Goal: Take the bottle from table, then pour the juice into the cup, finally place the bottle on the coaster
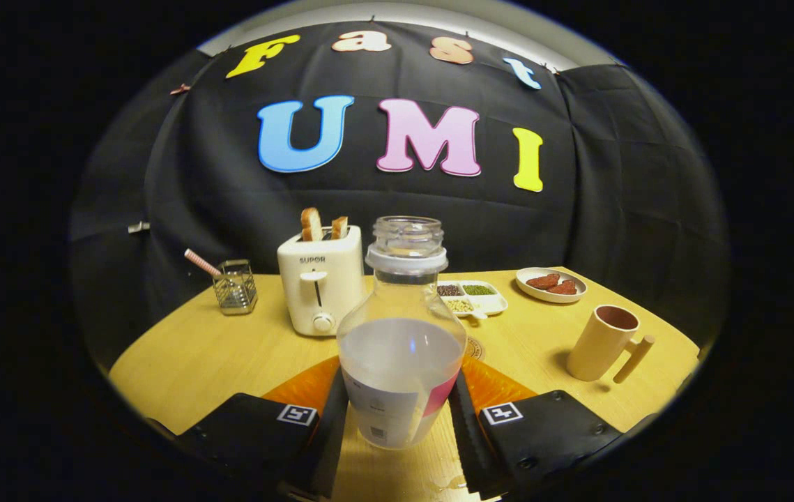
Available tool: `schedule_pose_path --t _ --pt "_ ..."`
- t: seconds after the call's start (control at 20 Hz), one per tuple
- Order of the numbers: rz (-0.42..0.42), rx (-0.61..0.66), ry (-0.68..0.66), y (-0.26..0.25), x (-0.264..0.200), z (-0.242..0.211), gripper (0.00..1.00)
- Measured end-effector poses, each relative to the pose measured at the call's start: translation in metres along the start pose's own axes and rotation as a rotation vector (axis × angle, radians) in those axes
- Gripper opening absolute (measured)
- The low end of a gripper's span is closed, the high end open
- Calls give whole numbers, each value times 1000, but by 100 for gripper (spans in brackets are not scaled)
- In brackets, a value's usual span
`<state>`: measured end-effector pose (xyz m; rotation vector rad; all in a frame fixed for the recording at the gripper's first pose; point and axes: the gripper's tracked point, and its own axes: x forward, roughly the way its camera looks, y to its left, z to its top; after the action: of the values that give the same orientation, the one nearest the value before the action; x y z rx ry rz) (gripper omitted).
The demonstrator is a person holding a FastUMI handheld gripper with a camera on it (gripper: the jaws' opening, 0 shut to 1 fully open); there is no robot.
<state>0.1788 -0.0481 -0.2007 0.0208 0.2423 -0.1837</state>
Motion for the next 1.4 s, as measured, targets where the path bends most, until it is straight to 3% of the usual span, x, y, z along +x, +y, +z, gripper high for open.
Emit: schedule_pose_path --t 0.5,0.65,1.0,1.4 --pt "34 379 63 -57 -11 59 70" --pt "-8 481 120 -84 -5 52 70" --pt "82 793 143 -109 4 62 70" --pt "83 1081 220 -139 30 49 70"
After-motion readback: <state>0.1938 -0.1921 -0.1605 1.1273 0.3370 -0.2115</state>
